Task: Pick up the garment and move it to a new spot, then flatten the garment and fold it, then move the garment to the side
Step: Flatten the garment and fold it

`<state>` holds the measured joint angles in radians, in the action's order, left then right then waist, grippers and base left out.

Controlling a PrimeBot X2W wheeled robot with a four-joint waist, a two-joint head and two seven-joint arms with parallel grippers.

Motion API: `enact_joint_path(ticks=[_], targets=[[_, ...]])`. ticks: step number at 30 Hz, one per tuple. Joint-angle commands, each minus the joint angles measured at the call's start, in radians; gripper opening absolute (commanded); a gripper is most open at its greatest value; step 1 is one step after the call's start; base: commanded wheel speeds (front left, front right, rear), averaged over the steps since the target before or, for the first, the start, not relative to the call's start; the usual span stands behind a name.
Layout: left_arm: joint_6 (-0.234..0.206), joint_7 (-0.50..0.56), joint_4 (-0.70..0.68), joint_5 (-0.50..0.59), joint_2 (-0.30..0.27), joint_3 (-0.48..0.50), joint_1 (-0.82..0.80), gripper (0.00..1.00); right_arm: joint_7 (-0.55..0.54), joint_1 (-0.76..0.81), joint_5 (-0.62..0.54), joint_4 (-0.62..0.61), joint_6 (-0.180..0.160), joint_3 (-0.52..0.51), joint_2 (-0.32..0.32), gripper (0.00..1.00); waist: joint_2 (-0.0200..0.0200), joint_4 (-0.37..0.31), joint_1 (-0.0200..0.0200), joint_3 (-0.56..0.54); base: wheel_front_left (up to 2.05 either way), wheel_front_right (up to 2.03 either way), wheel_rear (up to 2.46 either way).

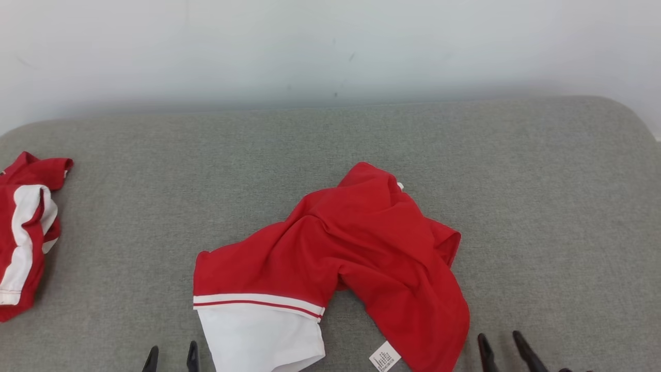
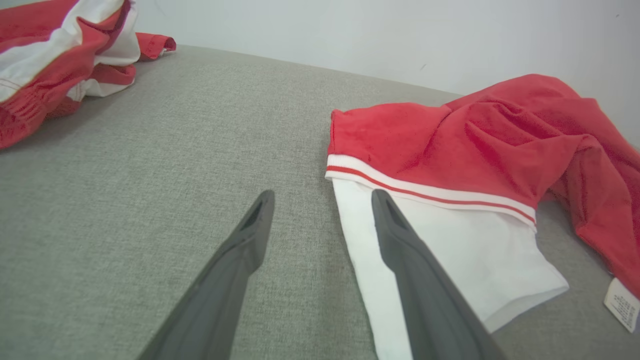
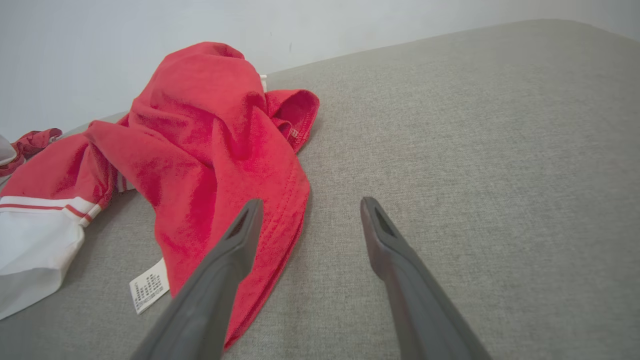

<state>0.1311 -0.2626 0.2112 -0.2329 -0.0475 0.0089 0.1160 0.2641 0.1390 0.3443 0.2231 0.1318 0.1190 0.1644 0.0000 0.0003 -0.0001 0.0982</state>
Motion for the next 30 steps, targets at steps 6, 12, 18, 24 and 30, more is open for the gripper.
enact_joint_path(ticks=[6,12,18,24,30], targets=[[-0.001,-0.003,0.095,-0.036,-0.003,-0.058,0.001,1.00,0.001,0.007,0.024,0.026,-0.002,0.078,0.001,1.00,0.0000,0.012,0.0001,-0.004,0.00,0.00,0.00],[-0.002,-0.003,0.189,-0.052,-0.004,-0.126,-0.010,1.00,0.001,-0.011,0.049,0.133,-0.002,0.168,-0.002,1.00,0.0000,0.011,0.0001,-0.006,0.00,0.00,0.00],[-0.002,-0.002,0.291,-0.100,-0.003,-0.145,-0.046,1.00,0.000,-0.054,0.075,0.233,-0.002,0.219,-0.016,1.00,0.0000,0.013,0.0001,-0.003,0.00,0.00,0.00],[-0.001,0.001,0.355,-0.136,-0.003,-0.172,-0.089,1.00,-0.003,-0.087,0.093,0.278,-0.002,0.266,-0.033,1.00,0.0000,0.015,0.0001,0.001,0.00,0.00,0.00],[0.001,0.004,0.387,-0.171,0.002,-0.215,-0.095,1.00,-0.004,-0.091,0.102,0.297,-0.002,0.283,-0.039,1.00,0.0000,0.014,0.0001,0.000,0.00,0.00,0.00]])
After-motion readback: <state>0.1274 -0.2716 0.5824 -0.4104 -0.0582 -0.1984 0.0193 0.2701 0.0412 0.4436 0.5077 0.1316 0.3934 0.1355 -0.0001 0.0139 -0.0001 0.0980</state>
